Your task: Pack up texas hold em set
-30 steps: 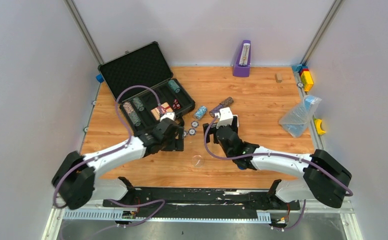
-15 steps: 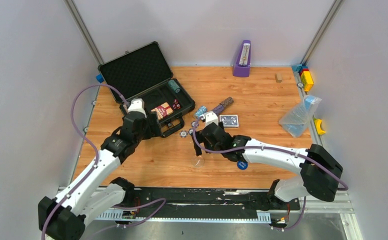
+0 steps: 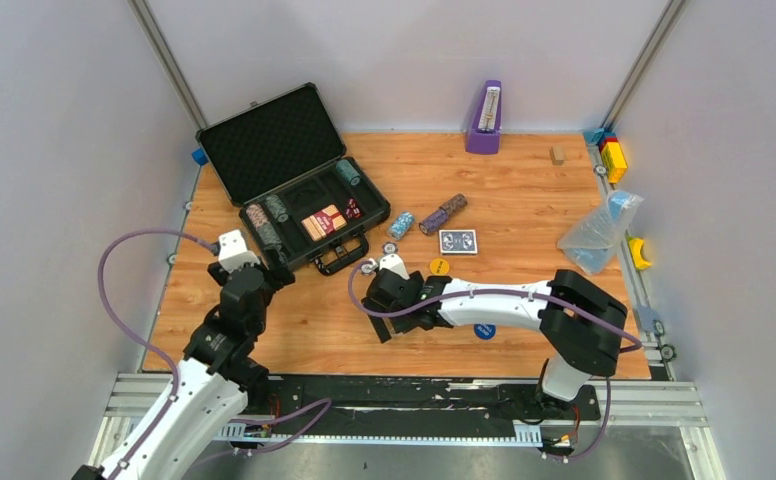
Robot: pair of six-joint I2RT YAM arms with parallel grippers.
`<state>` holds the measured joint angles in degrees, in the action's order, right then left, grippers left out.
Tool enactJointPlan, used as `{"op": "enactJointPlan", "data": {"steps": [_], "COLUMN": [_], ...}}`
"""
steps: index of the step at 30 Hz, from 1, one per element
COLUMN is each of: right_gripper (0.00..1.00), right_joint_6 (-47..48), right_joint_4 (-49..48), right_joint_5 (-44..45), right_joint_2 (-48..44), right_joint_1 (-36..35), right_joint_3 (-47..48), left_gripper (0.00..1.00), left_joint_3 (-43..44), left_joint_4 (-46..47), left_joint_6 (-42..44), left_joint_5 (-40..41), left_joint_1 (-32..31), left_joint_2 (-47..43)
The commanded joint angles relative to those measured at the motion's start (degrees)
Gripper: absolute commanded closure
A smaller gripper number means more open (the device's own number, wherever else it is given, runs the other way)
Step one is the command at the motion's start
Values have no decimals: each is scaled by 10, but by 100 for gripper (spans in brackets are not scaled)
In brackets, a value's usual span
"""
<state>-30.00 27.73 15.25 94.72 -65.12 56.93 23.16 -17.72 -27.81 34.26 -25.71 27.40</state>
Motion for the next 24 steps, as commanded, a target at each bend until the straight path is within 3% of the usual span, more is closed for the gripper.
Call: {"op": "enactJointPlan", "data": {"steps": [1,6,15,20,24], "right_gripper": [6,15,55,62,65], "right_joint_6": [-23,-21,1,31,75], "right_joint_4": [19,15,14,13,14], "right_joint_5": [-6,-27,-7,38,70], "right_joint_2": [15,46,43,20,24], "right_joint_1": [0,-3,-4,-4,3], "right_joint_3": [24,34,76,141,246], "left_gripper": [8,10,10,9,9], "left_joint_3": [-19,-36,-38,-45,-42], "left_joint_4": [28,19,20,32,27], "left_joint_6": [4,0,-1,-5,-11], "left_joint_5": [63,64,61,60,65], "left_joint_1": [3,3,3,3,3], "left_joint_2": [-65,-105,-94,-75,-70]}}
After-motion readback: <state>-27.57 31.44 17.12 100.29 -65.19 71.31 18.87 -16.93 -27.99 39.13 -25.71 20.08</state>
